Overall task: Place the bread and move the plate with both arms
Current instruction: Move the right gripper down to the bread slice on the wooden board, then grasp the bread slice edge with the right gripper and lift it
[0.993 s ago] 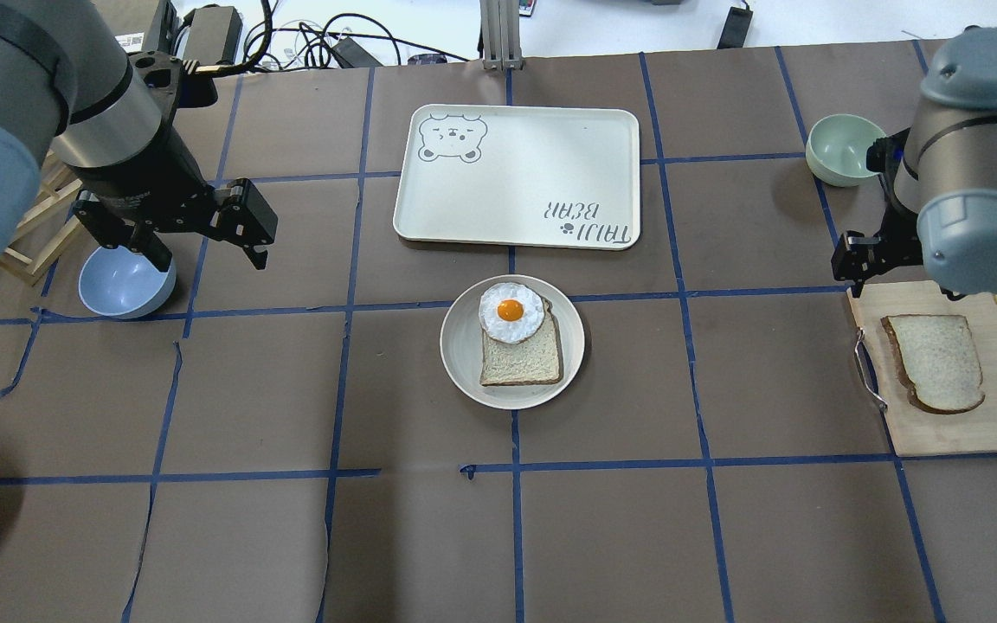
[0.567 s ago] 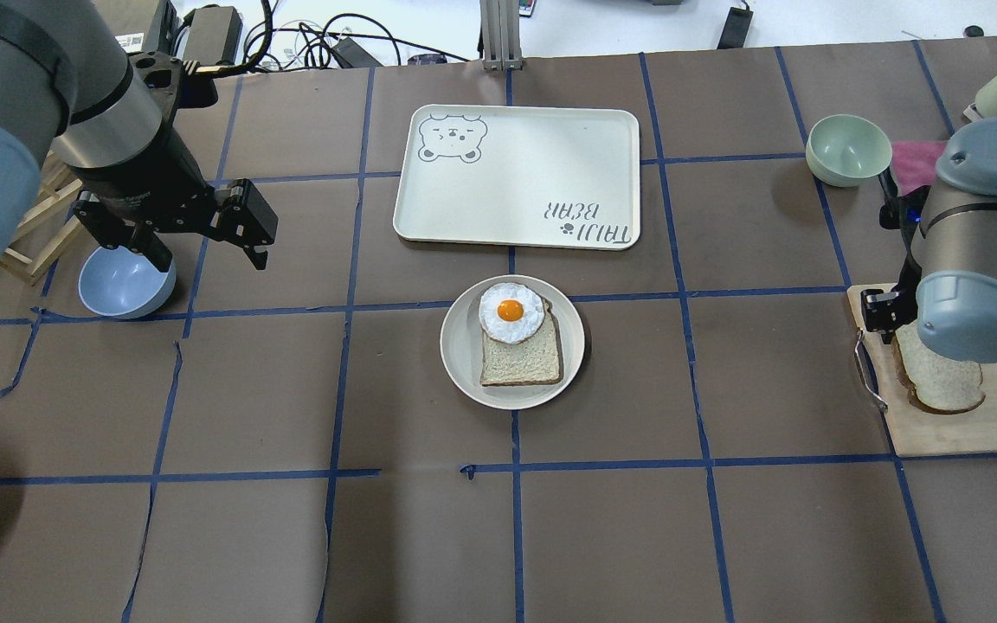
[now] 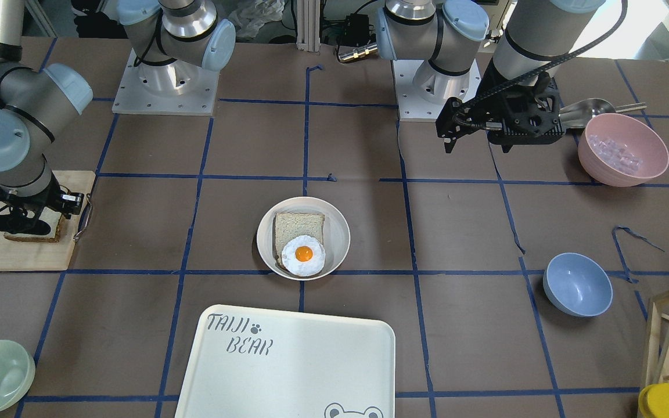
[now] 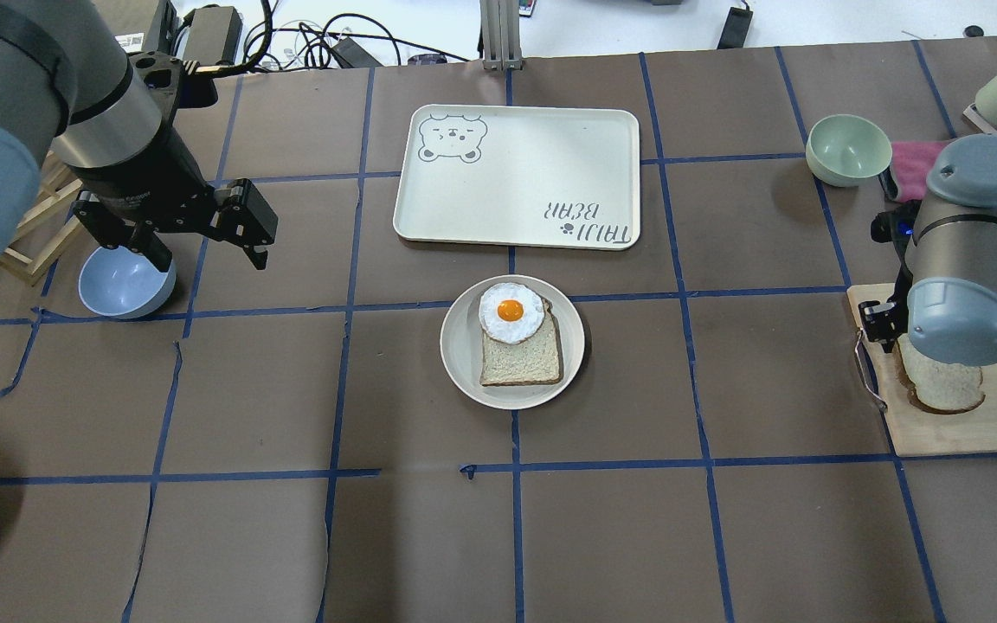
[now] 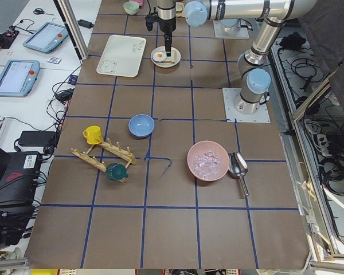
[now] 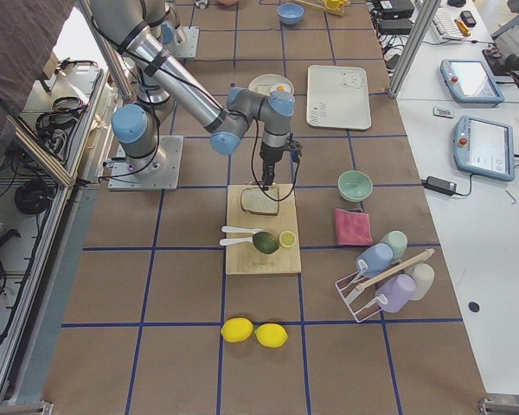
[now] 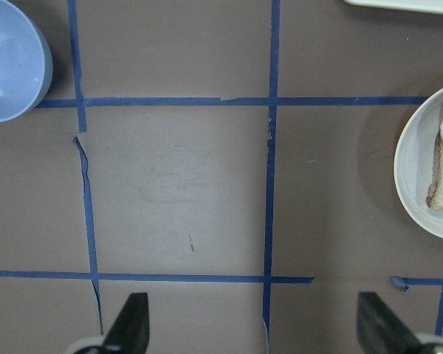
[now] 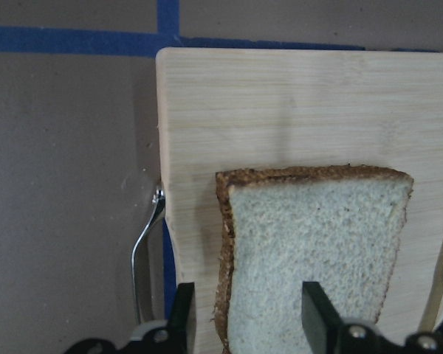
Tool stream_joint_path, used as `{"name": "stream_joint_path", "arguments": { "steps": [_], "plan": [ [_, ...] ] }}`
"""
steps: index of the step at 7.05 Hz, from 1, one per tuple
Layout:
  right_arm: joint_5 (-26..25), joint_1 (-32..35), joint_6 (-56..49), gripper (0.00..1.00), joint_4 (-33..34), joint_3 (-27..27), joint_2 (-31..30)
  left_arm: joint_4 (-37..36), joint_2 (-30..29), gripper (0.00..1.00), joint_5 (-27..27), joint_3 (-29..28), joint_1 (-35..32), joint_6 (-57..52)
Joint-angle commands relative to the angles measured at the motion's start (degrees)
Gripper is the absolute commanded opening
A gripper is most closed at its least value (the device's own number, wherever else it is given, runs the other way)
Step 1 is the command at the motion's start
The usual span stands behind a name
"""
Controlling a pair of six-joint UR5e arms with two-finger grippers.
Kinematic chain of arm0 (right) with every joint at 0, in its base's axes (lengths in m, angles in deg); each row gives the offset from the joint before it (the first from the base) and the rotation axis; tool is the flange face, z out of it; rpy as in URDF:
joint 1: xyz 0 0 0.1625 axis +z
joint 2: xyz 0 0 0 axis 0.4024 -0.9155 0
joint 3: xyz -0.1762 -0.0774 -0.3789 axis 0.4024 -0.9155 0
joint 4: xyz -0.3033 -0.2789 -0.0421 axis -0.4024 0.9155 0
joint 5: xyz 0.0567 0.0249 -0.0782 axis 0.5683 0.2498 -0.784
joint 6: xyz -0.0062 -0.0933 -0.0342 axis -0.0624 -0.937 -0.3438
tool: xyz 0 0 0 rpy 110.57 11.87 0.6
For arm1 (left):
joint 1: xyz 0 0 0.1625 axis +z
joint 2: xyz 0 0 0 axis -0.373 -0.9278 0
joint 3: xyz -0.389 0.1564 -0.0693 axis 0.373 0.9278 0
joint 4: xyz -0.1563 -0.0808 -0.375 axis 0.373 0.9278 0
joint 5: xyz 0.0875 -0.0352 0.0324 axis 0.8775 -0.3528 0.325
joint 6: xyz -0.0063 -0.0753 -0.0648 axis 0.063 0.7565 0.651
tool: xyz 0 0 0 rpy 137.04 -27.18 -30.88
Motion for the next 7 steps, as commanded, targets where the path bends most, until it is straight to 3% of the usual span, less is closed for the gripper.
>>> {"name": "stream_joint_path", "arguments": {
  "steps": [1, 7],
  "plan": [
    [-1.33, -0.08, -0.52, 0.44, 0.03, 0.02, 1.61, 0.04, -0.06, 1.0, 0.03, 0.0, 0.01, 0.0],
    [-1.34, -0.08, -0.08, 0.44, 0.12, 0.11, 1.79, 0.04, -0.06, 1.0, 1.26, 0.09, -0.08, 0.0]
  ]
}}
